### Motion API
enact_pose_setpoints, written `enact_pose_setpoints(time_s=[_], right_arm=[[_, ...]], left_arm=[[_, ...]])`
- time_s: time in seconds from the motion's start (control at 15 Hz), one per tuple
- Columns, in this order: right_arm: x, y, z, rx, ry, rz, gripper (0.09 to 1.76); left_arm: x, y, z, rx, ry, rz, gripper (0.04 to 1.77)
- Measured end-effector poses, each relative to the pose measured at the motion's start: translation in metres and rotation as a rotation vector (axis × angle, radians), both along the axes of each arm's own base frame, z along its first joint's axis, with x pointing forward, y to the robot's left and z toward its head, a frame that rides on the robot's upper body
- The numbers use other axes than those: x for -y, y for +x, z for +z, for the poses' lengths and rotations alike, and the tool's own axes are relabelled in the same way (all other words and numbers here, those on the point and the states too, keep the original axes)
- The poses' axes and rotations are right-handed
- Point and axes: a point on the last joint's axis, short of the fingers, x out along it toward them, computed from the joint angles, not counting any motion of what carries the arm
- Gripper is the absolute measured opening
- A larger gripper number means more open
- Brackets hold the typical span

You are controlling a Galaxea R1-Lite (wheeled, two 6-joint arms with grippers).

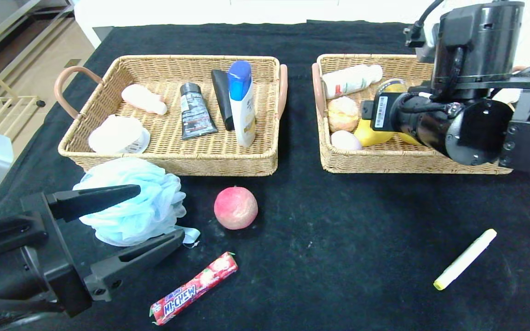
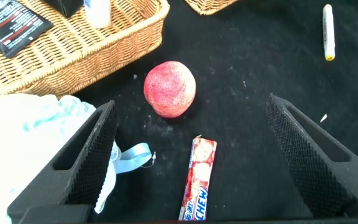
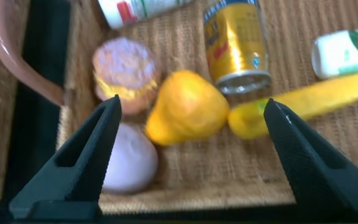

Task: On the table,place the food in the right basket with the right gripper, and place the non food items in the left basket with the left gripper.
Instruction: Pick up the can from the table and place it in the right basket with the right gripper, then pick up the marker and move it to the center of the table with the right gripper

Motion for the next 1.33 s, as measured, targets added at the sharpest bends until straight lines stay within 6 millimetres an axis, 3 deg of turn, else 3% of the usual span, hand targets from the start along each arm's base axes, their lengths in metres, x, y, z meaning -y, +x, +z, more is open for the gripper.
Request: enact_pose_setpoints(time_s=[0.47, 0.93, 1.33], right_arm=[[0.045, -0.055, -0.011, -0.15, -0.066, -0.043, 1.7], [0.077, -0.1, -0.027, -0.407, 0.13, -0.16, 1.7], [0.098, -0.103, -0.054, -0.621, 0.348, -0.157, 1.7]], left_arm=[[-0.001, -0.001, 0.001, 0.006, -0.001, 0.002, 1.72], [0.0, -0.002, -0.001, 0.018, 0.018, -0.005, 1.72], [-0.001, -0.003, 0.0, 0.024, 0.017, -0.005, 1.72]])
